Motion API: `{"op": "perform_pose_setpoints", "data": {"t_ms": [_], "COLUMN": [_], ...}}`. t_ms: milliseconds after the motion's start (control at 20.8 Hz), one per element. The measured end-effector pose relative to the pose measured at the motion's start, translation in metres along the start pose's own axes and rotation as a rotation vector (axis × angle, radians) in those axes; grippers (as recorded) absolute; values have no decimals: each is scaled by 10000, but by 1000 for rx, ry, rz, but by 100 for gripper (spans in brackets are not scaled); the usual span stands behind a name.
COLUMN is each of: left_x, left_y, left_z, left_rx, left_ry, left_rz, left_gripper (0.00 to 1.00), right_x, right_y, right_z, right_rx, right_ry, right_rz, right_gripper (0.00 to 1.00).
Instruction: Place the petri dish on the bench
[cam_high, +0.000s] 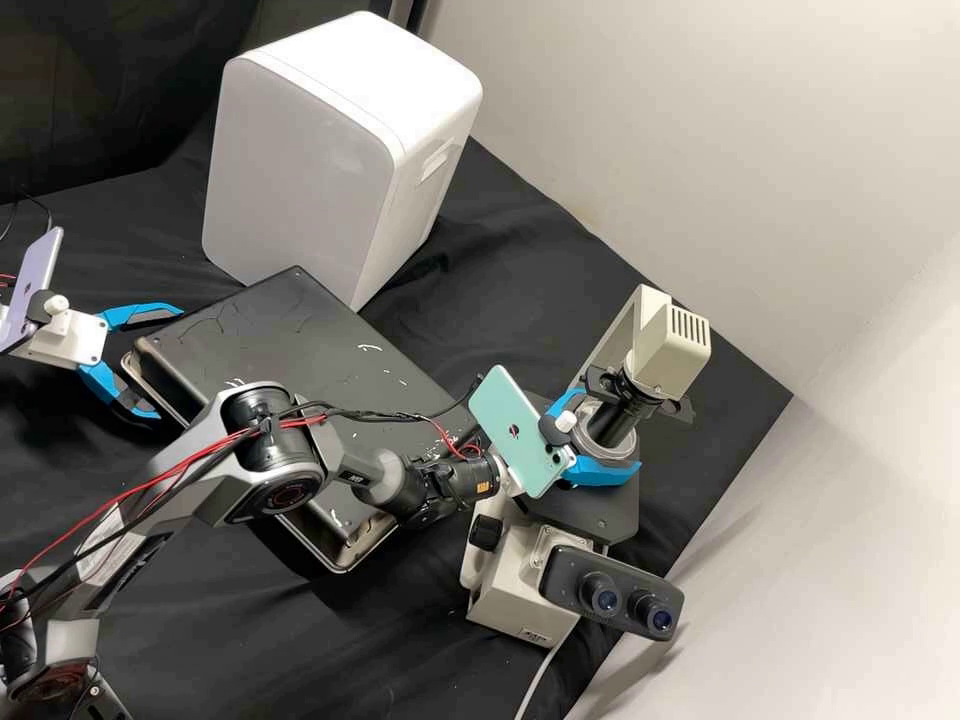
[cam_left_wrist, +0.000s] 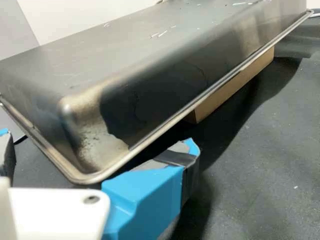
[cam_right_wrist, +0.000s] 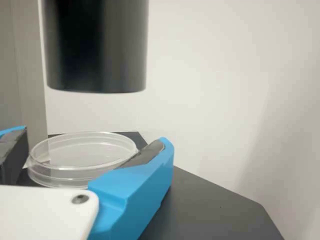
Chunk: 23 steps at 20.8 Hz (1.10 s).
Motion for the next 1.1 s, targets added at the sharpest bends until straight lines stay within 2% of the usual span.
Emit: {"op": "perform_pose_setpoints", "data": {"t_ms": [336, 624, 864, 1009, 1105], "left_x": [0, 0, 0, 0, 0], "left_y": [0, 0, 0, 0, 0], "left_z": [0, 0, 0, 0, 0], "left_rx": [0, 0, 0, 0, 0], "left_ry": [0, 0, 0, 0, 0], "left_rz": [0, 0, 0, 0, 0], "left_gripper": [100, 100, 100, 100, 100], "right_x": [0, 0, -1, -58, -146], "right_y": [10, 7, 1, -12, -42], "right_z": [10, 7, 2, -4, -21], "right_rx": [10, 37, 40, 41, 42], "right_ry": [20, 24, 30, 51, 57], "right_rz": [-21, -27, -34, -23, -28], "right_gripper": [0, 0, 0, 0, 0]}}
